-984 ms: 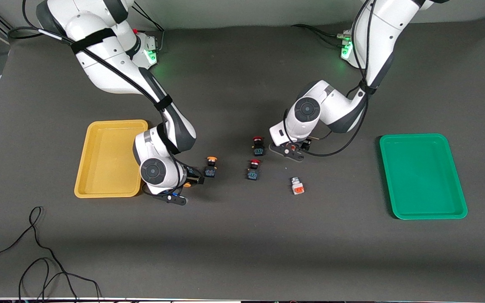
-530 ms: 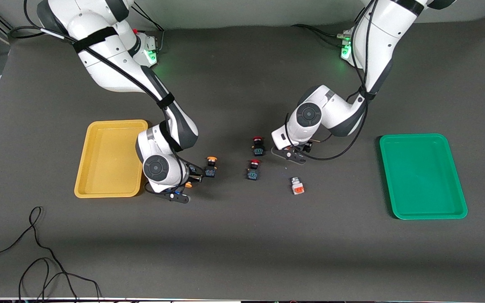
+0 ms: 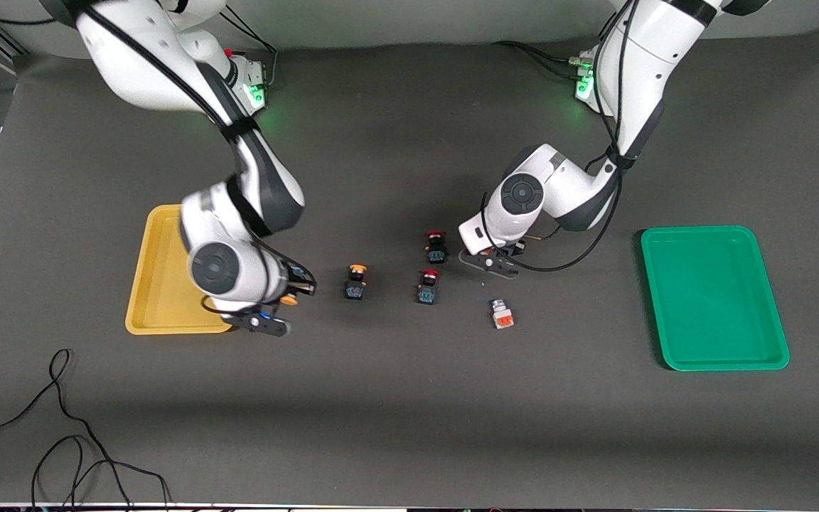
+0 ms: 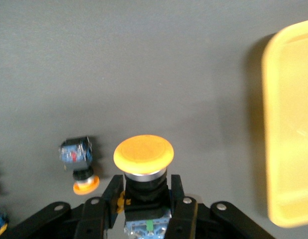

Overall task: Place green and yellow buttons in trays
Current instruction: 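Carry the buttons over the yellow and green trays with both grippers, then open both grippers to drop the buttons into the trays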

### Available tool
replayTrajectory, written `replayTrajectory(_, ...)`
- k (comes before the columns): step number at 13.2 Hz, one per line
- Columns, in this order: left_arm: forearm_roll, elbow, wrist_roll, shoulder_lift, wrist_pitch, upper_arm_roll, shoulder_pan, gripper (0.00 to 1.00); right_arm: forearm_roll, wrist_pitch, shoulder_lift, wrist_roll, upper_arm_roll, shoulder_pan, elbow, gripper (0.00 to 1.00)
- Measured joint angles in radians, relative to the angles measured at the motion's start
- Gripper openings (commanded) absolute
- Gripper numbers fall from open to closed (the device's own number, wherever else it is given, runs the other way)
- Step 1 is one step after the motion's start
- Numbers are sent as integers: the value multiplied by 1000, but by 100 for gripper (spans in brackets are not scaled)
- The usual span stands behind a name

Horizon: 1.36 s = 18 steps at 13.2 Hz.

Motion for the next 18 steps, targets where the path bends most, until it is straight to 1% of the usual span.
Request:
replayTrajectory(1, 0, 17, -21, -22, -42, 0, 5, 0, -1, -47, -45, -34, -21, 0, -1, 0)
replayTrajectory(2, -1, 50, -47, -61, -134, 1, 9, 0, -2, -84, -85, -73, -48, -1, -4, 0)
replayTrajectory(3, -5, 99, -73, -113, -257, 1, 13, 0, -3, -113, -119, -124, -80, -1, -13, 0)
replayTrajectory(6, -73, 309, -107, -260, -648, 3, 39, 0, -4, -135, -186, -360, -212, -4, -76, 0)
replayTrajectory(8, -101, 446, -110, -301, -835, 7, 87, 0, -4, -121, -202, -498, -292, -10, -133, 0)
replayTrajectory(9, -103, 490, -108, -303, -894, 8, 126, 0, -4, -87, -205, -541, -313, -13, -168, 0)
replayTrajectory(11, -103, 521, -20, -299, -950, 12, 243, 0, -4, 55, -207, -598, -323, -13, -274, 0)
replayTrajectory(14, -101, 523, 236, -295, -957, 21, 481, 0, -4, 321, -188, -644, -321, -6, -467, 0)
replayTrajectory(16, -87, 524, 367, -288, -954, 23, 614, 0, -4, 438, -145, -661, -318, 1, -537, 0)
replayTrajectory(17, -80, 523, 400, -277, -941, 23, 652, 0, -4, 487, -121, -667, -315, 2, -556, 0)
replayTrajectory(18, -71, 518, 411, -259, -914, 23, 666, 0, -4, 526, -101, -669, -314, 3, -570, 0)
